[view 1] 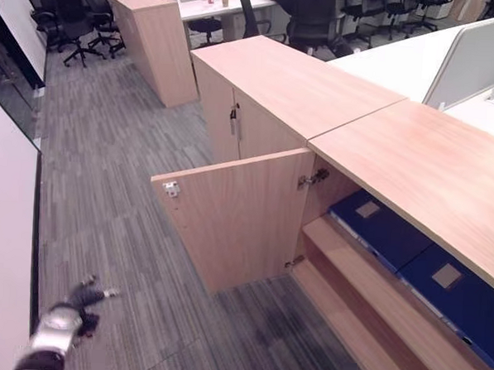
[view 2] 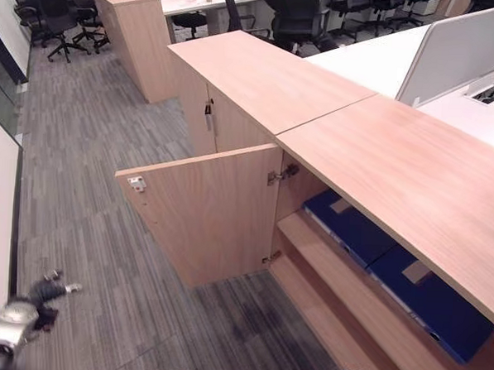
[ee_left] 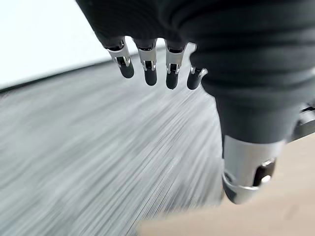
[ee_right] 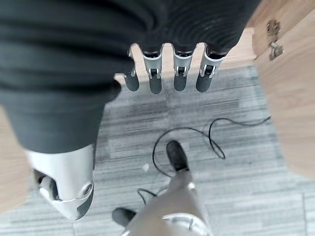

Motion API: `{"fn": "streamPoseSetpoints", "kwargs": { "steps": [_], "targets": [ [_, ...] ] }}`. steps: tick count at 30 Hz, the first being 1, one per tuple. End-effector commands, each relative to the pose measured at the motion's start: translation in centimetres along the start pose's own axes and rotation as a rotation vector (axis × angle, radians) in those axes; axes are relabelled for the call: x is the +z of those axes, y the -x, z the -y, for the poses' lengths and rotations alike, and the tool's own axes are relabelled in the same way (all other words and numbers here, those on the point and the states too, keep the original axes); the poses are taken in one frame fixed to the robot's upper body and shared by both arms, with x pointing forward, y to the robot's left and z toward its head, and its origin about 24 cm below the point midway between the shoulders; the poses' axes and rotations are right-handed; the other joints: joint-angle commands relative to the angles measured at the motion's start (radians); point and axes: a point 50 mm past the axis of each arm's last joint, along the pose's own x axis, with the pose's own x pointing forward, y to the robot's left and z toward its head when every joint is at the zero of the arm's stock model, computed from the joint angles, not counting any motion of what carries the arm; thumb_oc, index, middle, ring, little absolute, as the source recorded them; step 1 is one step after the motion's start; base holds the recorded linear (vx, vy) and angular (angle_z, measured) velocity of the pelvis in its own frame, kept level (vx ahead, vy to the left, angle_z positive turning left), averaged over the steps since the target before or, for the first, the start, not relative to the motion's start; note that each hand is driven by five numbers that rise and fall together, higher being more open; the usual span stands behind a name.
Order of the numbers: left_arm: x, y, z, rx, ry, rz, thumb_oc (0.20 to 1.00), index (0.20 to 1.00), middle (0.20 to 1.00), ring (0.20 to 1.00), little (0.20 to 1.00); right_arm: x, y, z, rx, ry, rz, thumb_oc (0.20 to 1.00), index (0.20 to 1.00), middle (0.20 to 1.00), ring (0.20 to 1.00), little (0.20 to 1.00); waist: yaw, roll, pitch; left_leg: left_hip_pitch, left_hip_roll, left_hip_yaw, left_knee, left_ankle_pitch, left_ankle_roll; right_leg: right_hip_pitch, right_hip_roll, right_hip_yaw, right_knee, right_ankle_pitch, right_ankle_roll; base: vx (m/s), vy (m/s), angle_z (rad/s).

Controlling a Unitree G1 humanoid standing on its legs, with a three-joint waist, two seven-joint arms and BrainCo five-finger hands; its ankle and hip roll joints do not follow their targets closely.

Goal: Put the empty folder in the office cabinet

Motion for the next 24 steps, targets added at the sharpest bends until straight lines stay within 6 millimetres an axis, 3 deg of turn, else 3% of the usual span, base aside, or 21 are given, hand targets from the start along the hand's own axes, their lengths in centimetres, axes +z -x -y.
{"fn": "streamPoseSetpoints", "kwargs": {
  "steps": [1,2,5,7,9,12,24],
  "targets": [
    [2.6,-0.5,-4.4,0.165,-0.091,0.08,1.0,1.0,1.0,1.0,1.0,1.2,-0.1,-0.6,0.013,0.041,0.029,1.0,1.0,1.0,1.0,1.0,-0.021,-0.05,-0.038,-0.005,-0.009,-0.019,-0.018,-0.069,-0.003,-0.064,-0.041,0.095,-0.009,0.0,0.069,-0.01,0.078,-0.05],
    [4.1,-0.7,-5.3,0.197,-0.096,0.116,1.0,1.0,1.0,1.0,1.0,1.2,-0.1,-0.5,0.008,0.037,0.037,1.0,1.0,1.0,1.0,1.0,-0.035,-0.051,-0.043,-0.004,-0.014,-0.014,-0.019,-0.073,0.001,-0.068,-0.044,0.104,-0.009,0.006,0.074,-0.01,0.047,-0.08],
    [5.8,-0.8,-6.3,0.218,-0.096,0.155,1.0,1.0,1.0,1.0,1.0,1.0,-0.1,-0.2,-0.001,0.029,0.039,1.0,1.0,1.0,1.0,1.0,-0.054,-0.053,-0.051,-0.001,-0.019,-0.004,-0.019,-0.079,0.006,-0.075,-0.049,0.12,-0.009,0.014,0.08,-0.01,0.045,-0.16],
    [6.4,-0.9,-6.5,0.226,-0.099,0.163,1.0,1.0,1.0,1.0,1.0,0.8,-0.1,-0.2,-0.001,0.026,0.037,1.0,1.0,1.0,1.0,1.0,-0.061,-0.053,-0.054,0.002,-0.021,0.001,-0.019,-0.082,0.008,-0.077,-0.051,0.125,-0.009,0.016,0.083,0.0,0.037,-0.09],
    [8.6,-1.2,-6.6,0.222,-0.108,0.21,1.0,1.0,1.0,1.0,1.0,0.5,0.0,0.1,-0.01,0.011,0.031,1.0,1.0,1.0,1.0,1.0,-0.076,-0.056,-0.061,0.003,-0.026,0.01,-0.019,-0.084,0.012,-0.082,-0.054,0.137,-0.009,0.022,0.09,-0.01,0.051,-0.22],
    [10.0,-1.3,-6.2,0.207,-0.111,0.241,1.0,1.0,1.0,1.0,1.0,0.3,0.0,0.2,-0.013,0.002,0.028,1.0,1.0,1.0,1.0,1.0,-0.082,-0.06,-0.062,0.002,-0.029,0.014,-0.019,-0.085,0.015,-0.087,-0.056,0.143,-0.009,0.028,0.094,-0.01,0.03,-0.12],
    [18.3,-1.2,-1.4,0.064,-0.046,0.432,1.0,1.0,1.0,1.0,1.0,-0.5,0.1,0.5,-0.021,-0.037,0.004,1.0,1.0,1.0,1.0,1.0,-0.128,-0.074,-0.077,0.01,-0.047,0.037,-0.019,-0.097,0.031,-0.104,-0.066,0.181,-0.009,0.047,0.113,-0.01,0.026,-0.1]
  ]
}}
